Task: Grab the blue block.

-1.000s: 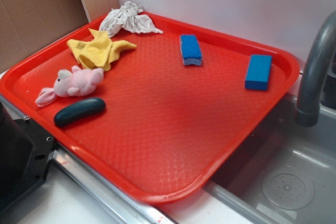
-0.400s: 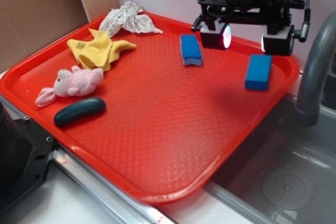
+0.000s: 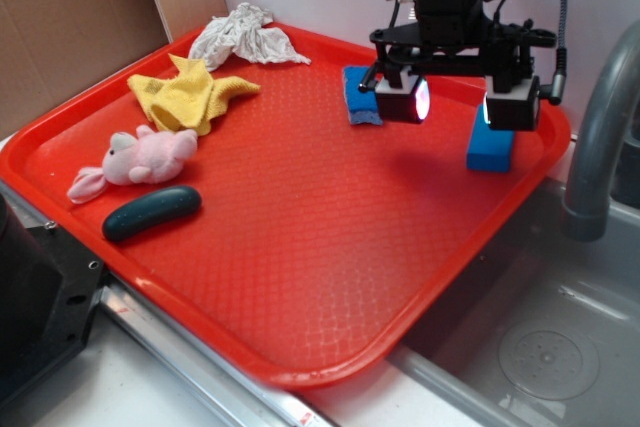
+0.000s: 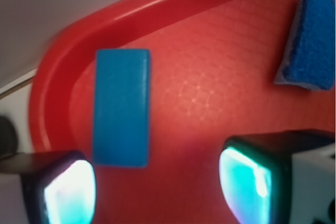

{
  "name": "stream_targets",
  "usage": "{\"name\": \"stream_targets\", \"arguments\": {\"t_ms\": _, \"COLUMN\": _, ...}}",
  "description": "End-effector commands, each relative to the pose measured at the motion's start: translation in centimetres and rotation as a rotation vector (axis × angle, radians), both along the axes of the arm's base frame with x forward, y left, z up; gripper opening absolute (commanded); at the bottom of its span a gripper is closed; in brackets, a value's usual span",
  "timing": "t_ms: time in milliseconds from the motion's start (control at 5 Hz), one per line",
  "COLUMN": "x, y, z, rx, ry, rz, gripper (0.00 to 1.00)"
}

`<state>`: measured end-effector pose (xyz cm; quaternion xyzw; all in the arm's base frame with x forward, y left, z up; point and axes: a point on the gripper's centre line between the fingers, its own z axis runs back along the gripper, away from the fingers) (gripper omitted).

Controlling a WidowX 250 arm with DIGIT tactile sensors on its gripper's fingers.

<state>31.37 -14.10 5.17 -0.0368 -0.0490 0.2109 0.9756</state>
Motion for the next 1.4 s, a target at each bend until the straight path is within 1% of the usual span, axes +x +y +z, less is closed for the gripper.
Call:
{"name": "stream_targets", "arguments": {"t_ms": 0, "x": 1.9, "y": 0.4, "z": -0.1, "rx": -0.026, "ry": -0.017, "rz": 0.023, "gripper": 1.0}}
{"name": "stream_targets", "arguments": {"t_ms": 200, "x": 1.1, "y": -0.2, "z": -1.8, "rx": -0.018, "ry": 0.017, "rz": 0.03, "gripper": 1.0}}
{"name": "stream_targets", "arguments": {"t_ms": 400, "x": -0.7, "y": 0.2, "z": -2.8, "rx": -0.001, "ry": 0.055, "rz": 0.032, "gripper": 1.0}}
{"name": "stream_targets", "arguments": {"t_ms": 600, "x": -2.4, "y": 0.8, "z": -4.1, "rx": 0.031, "ry": 0.161, "rz": 0.065, "gripper": 1.0}}
{"name": "stream_targets", "arguments": {"t_ms": 800, "x": -4.5, "y": 1.5, "z": -3.6, "rx": 0.087, "ry": 0.255, "rz": 0.075, "gripper": 0.0}}
{"name": "stream_targets", "arguments": {"t_ms": 1000, "x": -3.3, "y": 2.7, "z": -0.1, "rx": 0.076, "ry": 0.259, "rz": 0.085, "gripper": 0.0}}
{"name": "stream_targets", "arguments": {"t_ms": 1200, "x": -3.6, "y": 2.9, "z": 4.4, "rx": 0.091, "ry": 0.23, "rz": 0.054, "gripper": 0.0}}
